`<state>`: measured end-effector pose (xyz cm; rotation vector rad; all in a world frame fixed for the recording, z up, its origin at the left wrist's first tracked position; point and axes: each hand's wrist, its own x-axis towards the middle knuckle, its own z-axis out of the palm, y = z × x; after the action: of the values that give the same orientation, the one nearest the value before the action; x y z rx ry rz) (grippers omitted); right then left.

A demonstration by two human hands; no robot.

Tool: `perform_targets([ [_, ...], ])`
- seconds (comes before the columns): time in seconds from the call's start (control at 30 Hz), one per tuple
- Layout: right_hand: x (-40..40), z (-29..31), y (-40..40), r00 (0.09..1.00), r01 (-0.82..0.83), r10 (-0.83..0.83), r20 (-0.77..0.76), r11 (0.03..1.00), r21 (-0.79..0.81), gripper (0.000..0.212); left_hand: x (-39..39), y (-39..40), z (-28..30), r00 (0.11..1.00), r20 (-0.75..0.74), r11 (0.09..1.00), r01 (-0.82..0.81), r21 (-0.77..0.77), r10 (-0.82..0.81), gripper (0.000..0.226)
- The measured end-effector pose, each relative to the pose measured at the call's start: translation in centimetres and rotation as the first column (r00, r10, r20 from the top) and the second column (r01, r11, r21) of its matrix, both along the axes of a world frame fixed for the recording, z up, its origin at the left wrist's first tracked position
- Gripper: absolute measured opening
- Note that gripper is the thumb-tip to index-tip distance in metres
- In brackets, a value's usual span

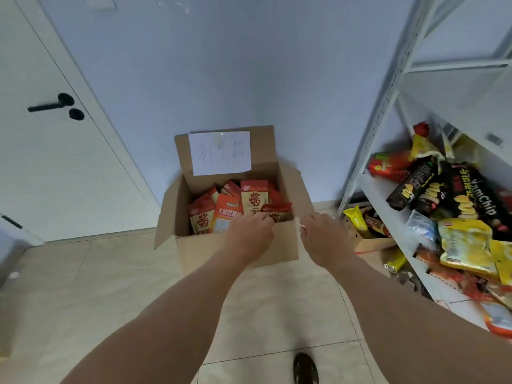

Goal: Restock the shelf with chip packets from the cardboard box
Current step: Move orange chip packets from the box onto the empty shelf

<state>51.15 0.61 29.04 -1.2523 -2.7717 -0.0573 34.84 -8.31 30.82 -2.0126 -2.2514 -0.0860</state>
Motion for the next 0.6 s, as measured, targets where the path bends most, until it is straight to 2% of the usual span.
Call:
perform_targets([
  [0.13, -7.2, -3.1, 4.1, 0.985, -0.017, -0.015, -0.169, 0.983, -0.184, 0.021, -6.8, 2.0, -3.7, 0.983, 0.120, 0.990, -0.132, -0.041, 0.136, 0.029],
  [0.3, -16.7, -9.4, 11.0, 0.970, -0.052, -0.054, -0.238, 0.908, -0.416, 0.021, -15.2, 7.0, -9.5, 0.914, 0.229, 0.941, -0.309, -0.140, 0.334, 0.030],
  [0.43, -22.8, -14.5, 15.2, 0.947, 0.017, -0.228, -0.225, 0.737, -0.675, 0.019, -21.0, 10.6, -15.7, 0.784, 0.343, 0.853, -0.443, -0.276, 0.518, 0.029],
  [0.6, -27.9, -20.2, 18.5, 0.835, 0.090, -0.532, -0.141, 0.384, -0.919, 0.051, -25.7, 14.0, -22.9, 0.530, 0.485, 0.718, -0.497, -0.487, 0.696, 0.042],
])
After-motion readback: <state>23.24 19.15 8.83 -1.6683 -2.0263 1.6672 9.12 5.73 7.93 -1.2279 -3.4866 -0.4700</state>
